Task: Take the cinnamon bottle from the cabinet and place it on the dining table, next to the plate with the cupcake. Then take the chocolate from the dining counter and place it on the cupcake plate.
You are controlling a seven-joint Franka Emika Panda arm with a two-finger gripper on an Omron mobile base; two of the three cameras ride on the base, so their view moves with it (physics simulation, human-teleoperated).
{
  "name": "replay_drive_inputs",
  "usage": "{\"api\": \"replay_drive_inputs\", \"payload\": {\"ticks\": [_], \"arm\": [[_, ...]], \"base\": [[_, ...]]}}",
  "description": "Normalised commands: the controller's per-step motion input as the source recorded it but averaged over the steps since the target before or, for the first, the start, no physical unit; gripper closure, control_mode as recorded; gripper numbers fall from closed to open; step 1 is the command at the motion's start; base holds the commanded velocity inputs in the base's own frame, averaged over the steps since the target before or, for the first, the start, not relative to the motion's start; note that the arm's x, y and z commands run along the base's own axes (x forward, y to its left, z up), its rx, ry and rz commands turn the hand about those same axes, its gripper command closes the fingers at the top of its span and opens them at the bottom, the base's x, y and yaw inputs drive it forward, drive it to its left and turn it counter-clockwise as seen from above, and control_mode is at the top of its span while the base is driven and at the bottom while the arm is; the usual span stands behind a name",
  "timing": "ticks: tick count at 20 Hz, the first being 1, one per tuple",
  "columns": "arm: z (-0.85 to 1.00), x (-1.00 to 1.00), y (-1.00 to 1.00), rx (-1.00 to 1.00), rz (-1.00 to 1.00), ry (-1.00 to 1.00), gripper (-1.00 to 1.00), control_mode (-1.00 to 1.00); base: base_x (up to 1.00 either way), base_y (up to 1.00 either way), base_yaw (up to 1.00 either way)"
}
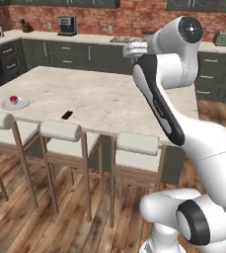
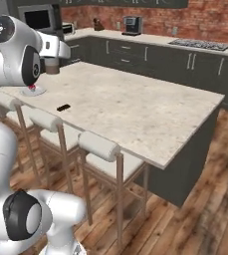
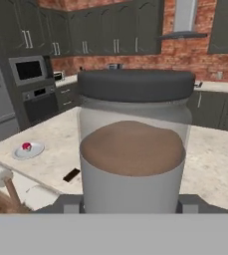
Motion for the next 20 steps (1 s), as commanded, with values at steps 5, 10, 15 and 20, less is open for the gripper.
{"api": "replay_drive_inputs", "payload": {"ticks": [5,10,15,20], "arm": [[0.00,0.00,0.00,0.00,0.00,0.00,1.00,1.00],[0.00,0.00,0.00,0.00,0.00,0.00,1.00,1.00],[0.00,0.00,0.00,0.00,0.00,0.00,1.00,1.00],[0.00,0.00,0.00,0.00,0.00,0.00,1.00,1.00]], "base": [[0.12,1.00,-0.41],[0.11,1.00,-0.37],[0.00,1.00,-0.30],[0.01,1.00,-0.28]]}}
